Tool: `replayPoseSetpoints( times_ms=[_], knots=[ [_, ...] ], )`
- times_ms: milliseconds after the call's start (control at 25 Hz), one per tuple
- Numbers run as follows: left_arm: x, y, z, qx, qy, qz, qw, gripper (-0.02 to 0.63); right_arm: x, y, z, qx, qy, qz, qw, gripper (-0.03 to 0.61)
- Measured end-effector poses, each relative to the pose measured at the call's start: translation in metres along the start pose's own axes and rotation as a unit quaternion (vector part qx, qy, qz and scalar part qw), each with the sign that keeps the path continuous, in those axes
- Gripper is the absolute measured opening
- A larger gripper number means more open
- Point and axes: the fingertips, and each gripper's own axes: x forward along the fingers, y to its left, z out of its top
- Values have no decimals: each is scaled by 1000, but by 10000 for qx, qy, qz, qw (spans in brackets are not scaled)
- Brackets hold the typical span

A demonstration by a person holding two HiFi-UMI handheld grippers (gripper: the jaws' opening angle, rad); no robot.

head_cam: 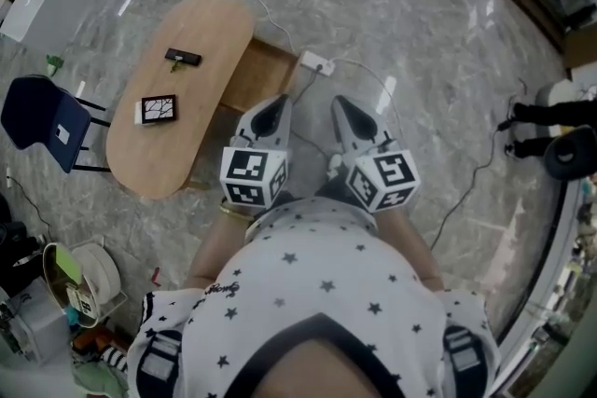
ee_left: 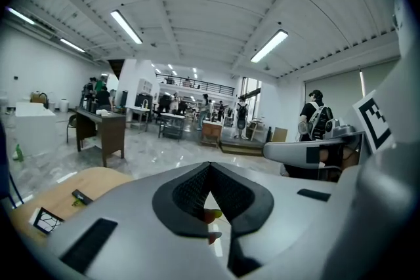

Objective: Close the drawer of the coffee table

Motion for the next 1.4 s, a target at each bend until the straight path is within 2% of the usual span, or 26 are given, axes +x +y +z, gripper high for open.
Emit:
replayPoseSetpoints(
  times_ms=[360, 680, 1080, 1400],
  knots=[
    [38, -12, 8, -180, -109, 699, 9973, 3, 9, -56, 12, -174, 203, 585, 9979, 8],
    [67, -13, 6, -420, -172, 1378, 9894, 3, 23, -97, 17, -273, 366, 1084, 9931, 8],
    [87, -7, -7, -682, -218, 2188, 9731, 3, 38, -139, 8, -296, 625, 1587, 9849, 8],
    [71, 11, -24, -916, -173, 2865, 9535, 3, 58, -146, -7, -395, 888, 1971, 9756, 8]
  ],
)
